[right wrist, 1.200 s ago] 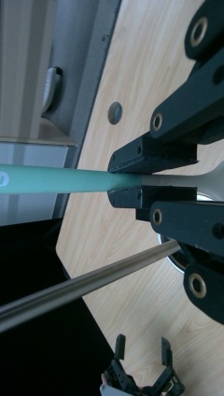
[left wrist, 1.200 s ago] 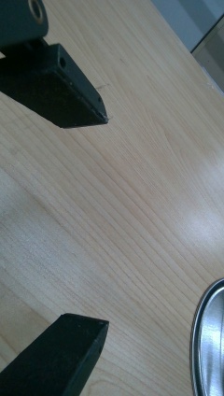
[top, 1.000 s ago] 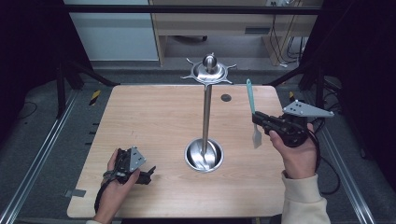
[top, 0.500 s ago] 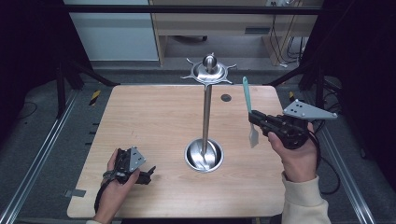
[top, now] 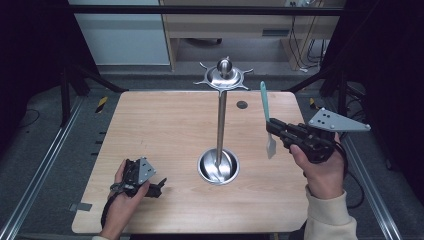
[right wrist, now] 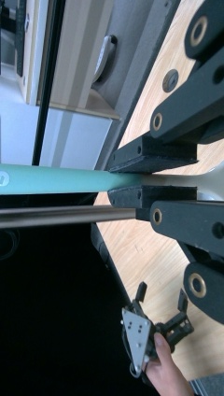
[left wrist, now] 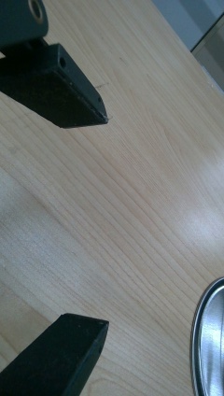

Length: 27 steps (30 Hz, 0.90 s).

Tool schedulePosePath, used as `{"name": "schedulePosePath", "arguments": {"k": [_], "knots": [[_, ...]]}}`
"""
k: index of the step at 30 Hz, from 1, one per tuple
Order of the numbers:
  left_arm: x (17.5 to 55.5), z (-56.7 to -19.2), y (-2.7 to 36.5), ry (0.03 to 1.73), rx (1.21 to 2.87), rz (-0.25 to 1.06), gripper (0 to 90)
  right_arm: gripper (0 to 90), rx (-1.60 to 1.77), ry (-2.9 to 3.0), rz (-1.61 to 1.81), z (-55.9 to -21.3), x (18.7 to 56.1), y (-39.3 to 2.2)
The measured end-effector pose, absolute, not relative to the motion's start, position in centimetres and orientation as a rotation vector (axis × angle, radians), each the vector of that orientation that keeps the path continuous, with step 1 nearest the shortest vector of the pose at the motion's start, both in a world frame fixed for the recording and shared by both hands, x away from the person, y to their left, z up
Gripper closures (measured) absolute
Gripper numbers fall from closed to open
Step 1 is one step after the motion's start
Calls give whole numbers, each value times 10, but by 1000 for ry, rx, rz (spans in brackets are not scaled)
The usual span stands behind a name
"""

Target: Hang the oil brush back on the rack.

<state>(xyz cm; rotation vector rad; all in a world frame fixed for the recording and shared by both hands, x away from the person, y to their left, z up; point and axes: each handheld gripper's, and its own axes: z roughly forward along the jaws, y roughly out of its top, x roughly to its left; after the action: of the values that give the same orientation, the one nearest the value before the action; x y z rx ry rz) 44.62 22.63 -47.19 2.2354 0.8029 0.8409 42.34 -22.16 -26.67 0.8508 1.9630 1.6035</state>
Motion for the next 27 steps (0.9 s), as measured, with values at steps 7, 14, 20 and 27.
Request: {"name": "schedulePosePath", "arguments": {"k": [7,14,20,27], "knots": [[446,-472,226,801,2236,840,27,819,799,2005,1590,-265,421,-213],[446,-472,226,801,2236,841,27,819,786,2018,1590,-266,420,-209],[446,-472,226,802,2236,841,27,819,793,2025,1583,-267,422,-204],[446,-472,225,800,2237,841,27,819,831,2005,1594,-273,427,-193]]}}
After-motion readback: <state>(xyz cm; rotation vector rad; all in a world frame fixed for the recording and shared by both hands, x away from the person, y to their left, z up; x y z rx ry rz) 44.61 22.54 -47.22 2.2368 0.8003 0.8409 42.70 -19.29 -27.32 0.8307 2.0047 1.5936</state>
